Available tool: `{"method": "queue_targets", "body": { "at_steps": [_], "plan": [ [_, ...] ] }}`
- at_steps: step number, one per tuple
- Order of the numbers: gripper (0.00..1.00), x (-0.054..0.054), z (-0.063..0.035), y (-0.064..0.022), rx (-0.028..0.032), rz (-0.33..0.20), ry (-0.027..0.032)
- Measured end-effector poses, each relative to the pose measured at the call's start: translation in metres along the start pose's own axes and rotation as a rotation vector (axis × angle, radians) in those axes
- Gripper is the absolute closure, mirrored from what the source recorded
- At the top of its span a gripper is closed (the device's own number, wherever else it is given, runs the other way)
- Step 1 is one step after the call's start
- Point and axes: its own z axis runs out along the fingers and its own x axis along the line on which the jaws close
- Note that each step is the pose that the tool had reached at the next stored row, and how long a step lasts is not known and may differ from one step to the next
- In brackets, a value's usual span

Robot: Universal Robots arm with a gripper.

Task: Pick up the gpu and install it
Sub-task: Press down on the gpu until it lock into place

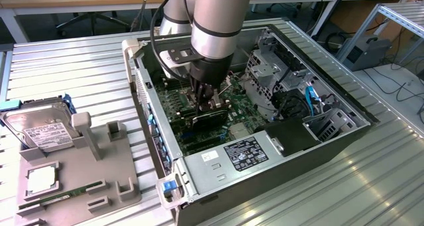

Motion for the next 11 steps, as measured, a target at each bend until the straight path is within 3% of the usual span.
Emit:
{"method": "queue_targets", "body": {
  "at_steps": [11],
  "plan": [
    [0.89, 0.0019, 0.0041, 0.0, 0.0, 0.0, 0.0]
  ]
}}
